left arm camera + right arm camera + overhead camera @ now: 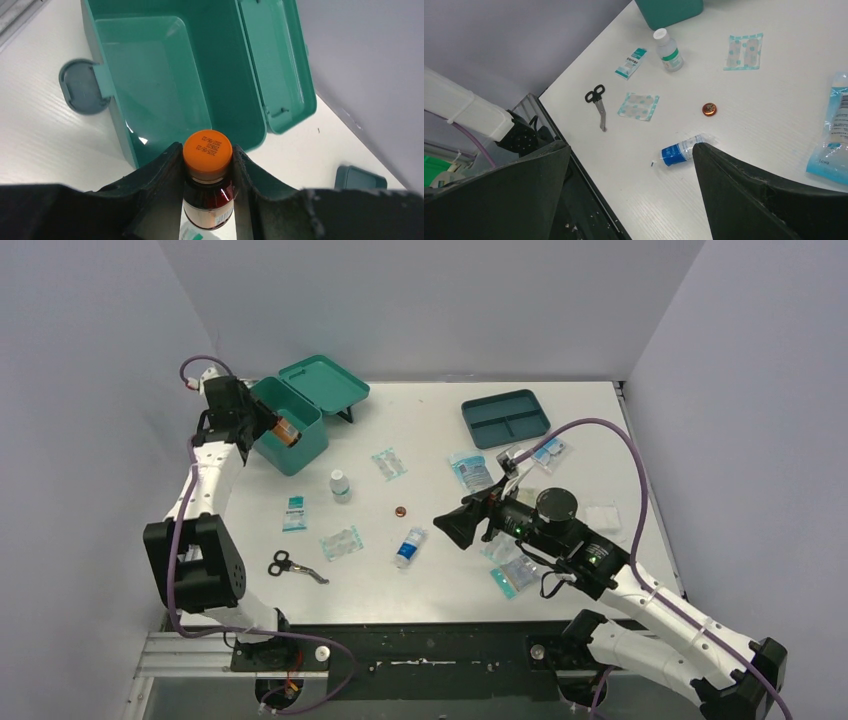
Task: Organize the medicine kit
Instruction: Place the pill bottle in the medicine box.
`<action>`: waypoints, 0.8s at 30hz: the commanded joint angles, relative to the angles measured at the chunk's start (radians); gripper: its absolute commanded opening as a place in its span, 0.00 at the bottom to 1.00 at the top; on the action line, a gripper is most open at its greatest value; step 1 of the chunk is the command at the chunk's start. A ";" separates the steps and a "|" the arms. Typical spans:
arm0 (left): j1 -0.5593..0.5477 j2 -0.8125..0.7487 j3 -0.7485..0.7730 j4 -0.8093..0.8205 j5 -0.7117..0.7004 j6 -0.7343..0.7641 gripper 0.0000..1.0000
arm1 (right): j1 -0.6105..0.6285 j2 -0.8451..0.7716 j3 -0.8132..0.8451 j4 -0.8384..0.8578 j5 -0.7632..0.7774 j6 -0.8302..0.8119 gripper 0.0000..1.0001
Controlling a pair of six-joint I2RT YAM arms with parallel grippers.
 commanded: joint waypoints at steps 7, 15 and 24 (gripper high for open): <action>0.078 0.163 0.239 0.091 0.068 -0.038 0.00 | 0.009 -0.001 0.009 0.014 0.070 -0.012 1.00; 0.089 0.278 0.268 0.147 0.071 -0.066 0.00 | 0.009 0.040 0.016 0.017 0.075 -0.013 1.00; 0.087 0.420 0.300 0.212 0.119 -0.099 0.00 | 0.011 0.083 0.034 0.034 0.079 0.008 1.00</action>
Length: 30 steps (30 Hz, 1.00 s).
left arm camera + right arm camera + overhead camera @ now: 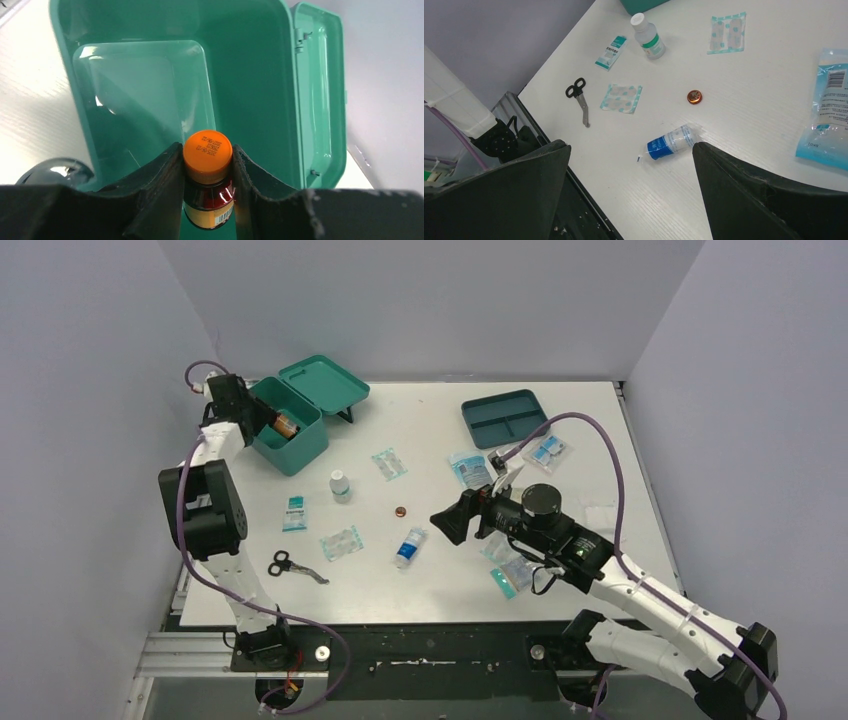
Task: Organize the medicine kit
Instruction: Place the pill bottle in the medicine box.
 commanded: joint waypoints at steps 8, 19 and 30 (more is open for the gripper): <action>0.001 0.141 0.157 0.065 0.118 -0.021 0.09 | 0.008 0.017 0.027 0.102 0.028 0.011 1.00; 0.005 0.172 0.271 -0.052 0.183 -0.001 0.39 | 0.009 0.012 0.045 0.076 0.054 0.008 1.00; 0.006 0.178 0.428 -0.235 0.203 0.066 0.60 | 0.009 -0.030 0.019 0.093 0.057 0.039 1.00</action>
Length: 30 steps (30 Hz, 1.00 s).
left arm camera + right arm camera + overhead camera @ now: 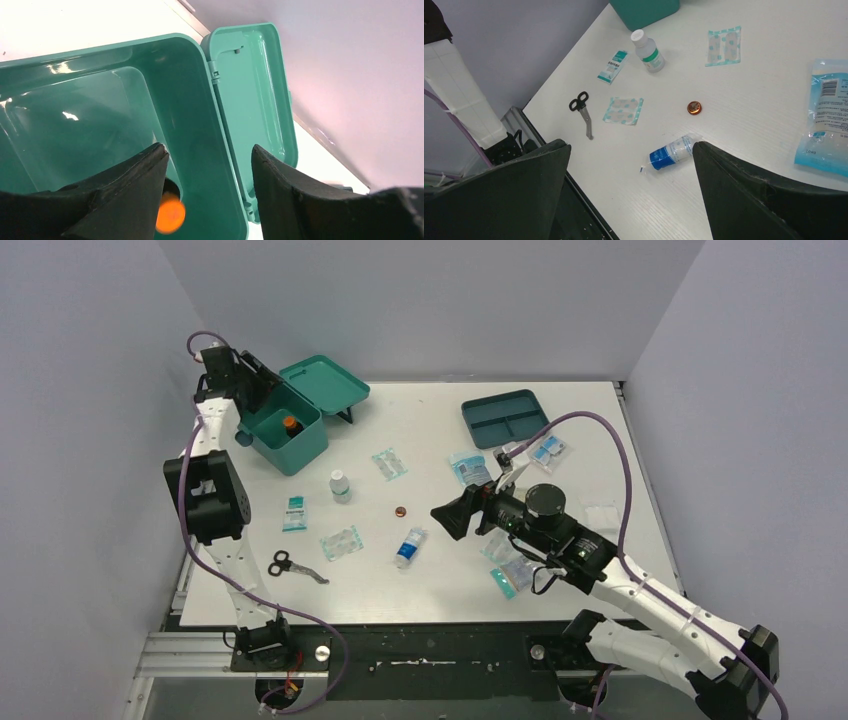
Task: Organize the medicine kit
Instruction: Place the pill bottle in the medicine box, then adjust the pill bottle in the medicine box.
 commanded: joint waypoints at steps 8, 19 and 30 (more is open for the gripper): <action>-0.019 -0.102 0.079 -0.232 -0.069 0.195 0.61 | 0.010 -0.045 0.014 0.052 0.025 0.037 1.00; -0.136 -0.052 0.111 -0.352 -0.200 0.400 0.53 | 0.009 -0.078 -0.012 0.047 0.030 0.054 1.00; -0.155 0.021 0.154 -0.398 -0.273 0.414 0.46 | 0.009 -0.042 0.027 0.013 0.036 0.021 1.00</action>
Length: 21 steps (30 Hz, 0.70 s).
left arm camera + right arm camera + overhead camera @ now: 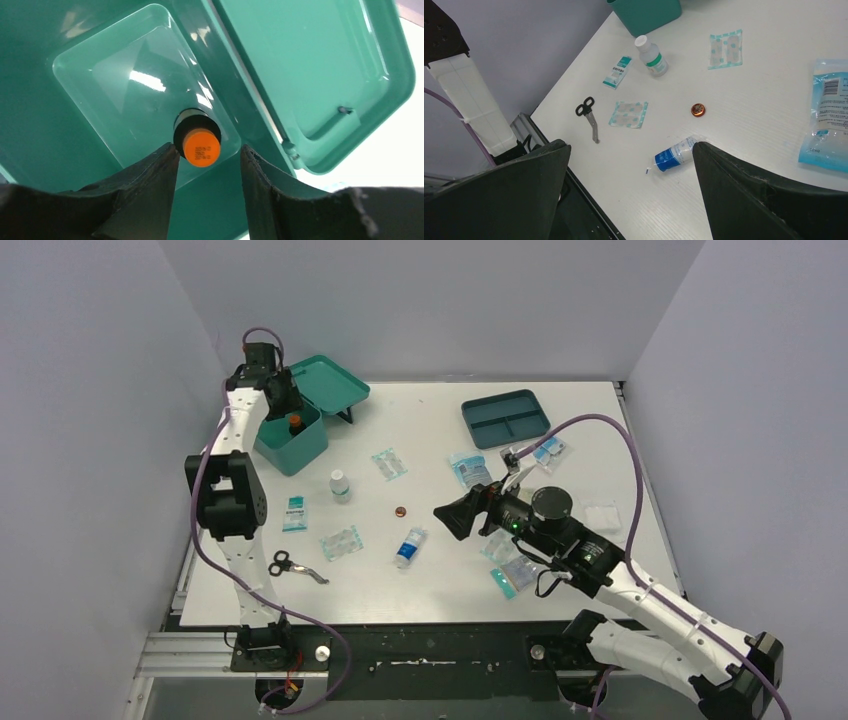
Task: Organize the medicine kit
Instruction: Adjust the pill bottle in the medicine box.
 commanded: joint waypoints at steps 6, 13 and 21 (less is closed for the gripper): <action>0.011 0.039 0.044 -0.034 -0.014 0.022 0.43 | 0.009 0.021 0.028 0.024 0.028 -0.019 1.00; 0.050 0.035 0.017 -0.035 0.007 0.006 0.31 | 0.009 0.029 0.032 0.020 0.022 -0.020 1.00; 0.090 0.017 -0.008 -0.003 0.098 -0.004 0.24 | 0.009 0.023 0.050 -0.010 0.036 -0.045 1.00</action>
